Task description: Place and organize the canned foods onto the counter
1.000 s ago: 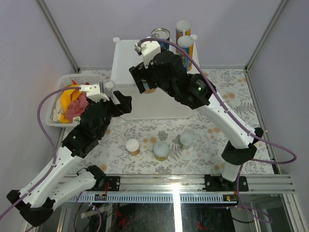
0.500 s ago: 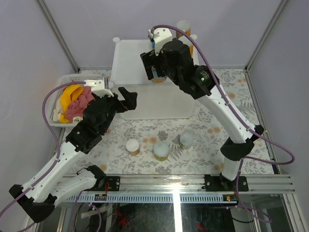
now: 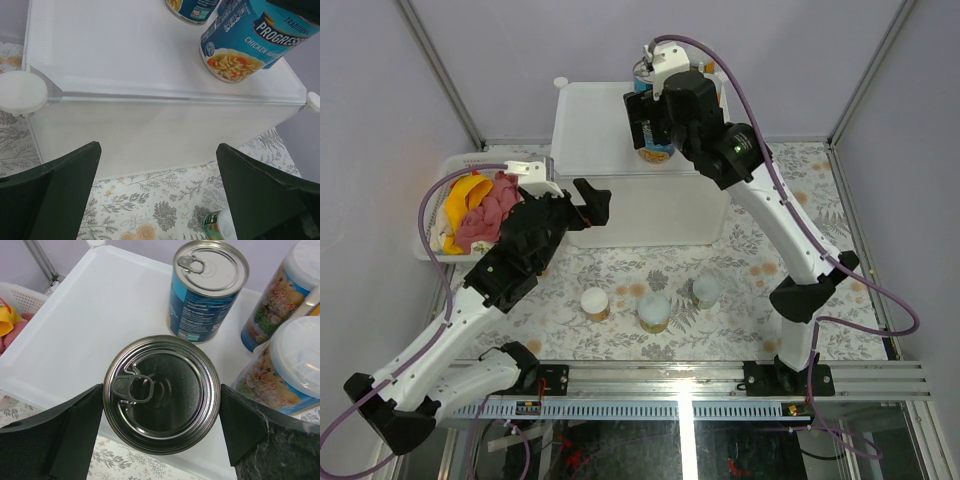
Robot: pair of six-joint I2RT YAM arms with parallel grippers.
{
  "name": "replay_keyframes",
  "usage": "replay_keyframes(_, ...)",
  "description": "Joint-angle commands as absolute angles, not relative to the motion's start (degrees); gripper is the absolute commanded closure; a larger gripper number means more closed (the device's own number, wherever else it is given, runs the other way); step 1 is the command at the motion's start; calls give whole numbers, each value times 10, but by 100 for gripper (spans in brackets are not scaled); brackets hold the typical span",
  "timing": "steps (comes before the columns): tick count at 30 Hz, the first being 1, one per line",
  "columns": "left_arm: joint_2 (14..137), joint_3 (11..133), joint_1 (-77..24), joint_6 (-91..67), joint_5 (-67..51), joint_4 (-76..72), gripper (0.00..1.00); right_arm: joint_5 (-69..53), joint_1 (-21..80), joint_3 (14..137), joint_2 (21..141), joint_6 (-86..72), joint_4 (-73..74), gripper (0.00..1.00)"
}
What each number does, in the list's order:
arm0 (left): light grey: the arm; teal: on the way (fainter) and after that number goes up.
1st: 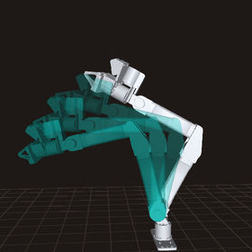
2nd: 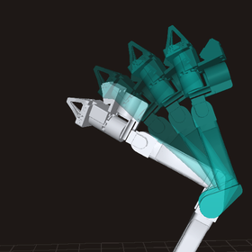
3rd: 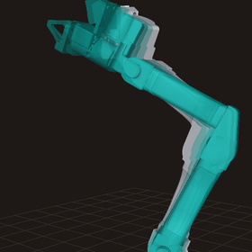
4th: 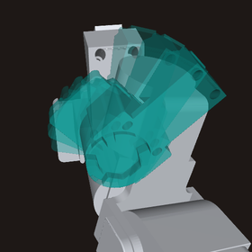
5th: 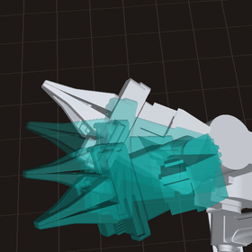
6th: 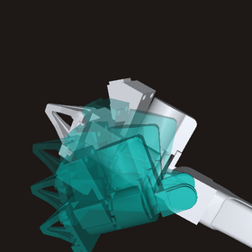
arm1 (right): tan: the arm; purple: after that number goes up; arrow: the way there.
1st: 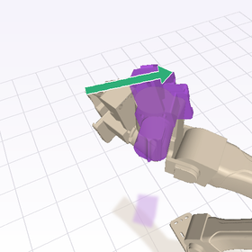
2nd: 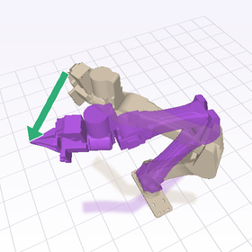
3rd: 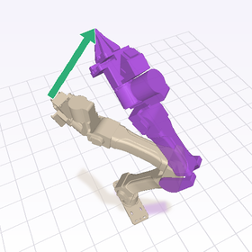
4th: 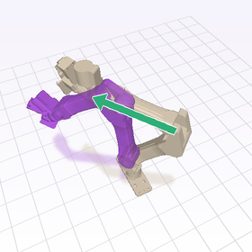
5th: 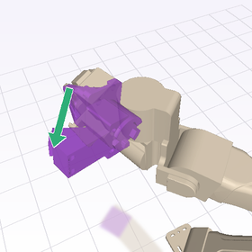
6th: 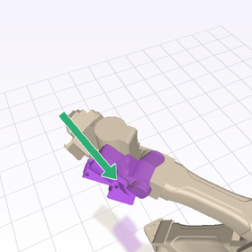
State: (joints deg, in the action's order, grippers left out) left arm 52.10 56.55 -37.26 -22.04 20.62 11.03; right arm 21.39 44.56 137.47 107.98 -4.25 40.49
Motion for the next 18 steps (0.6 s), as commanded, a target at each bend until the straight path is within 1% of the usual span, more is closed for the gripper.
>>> replay_keyframes(1, 524, 584, -376, -208, 198, 66, 0, 209, 424, 1423, 1061, -60, 306, 100)
replay_keyframes(18, 531, 571, -375, -211, 200, 50, 0, 172, 402, 1430, 1086, -87, 314, 99)
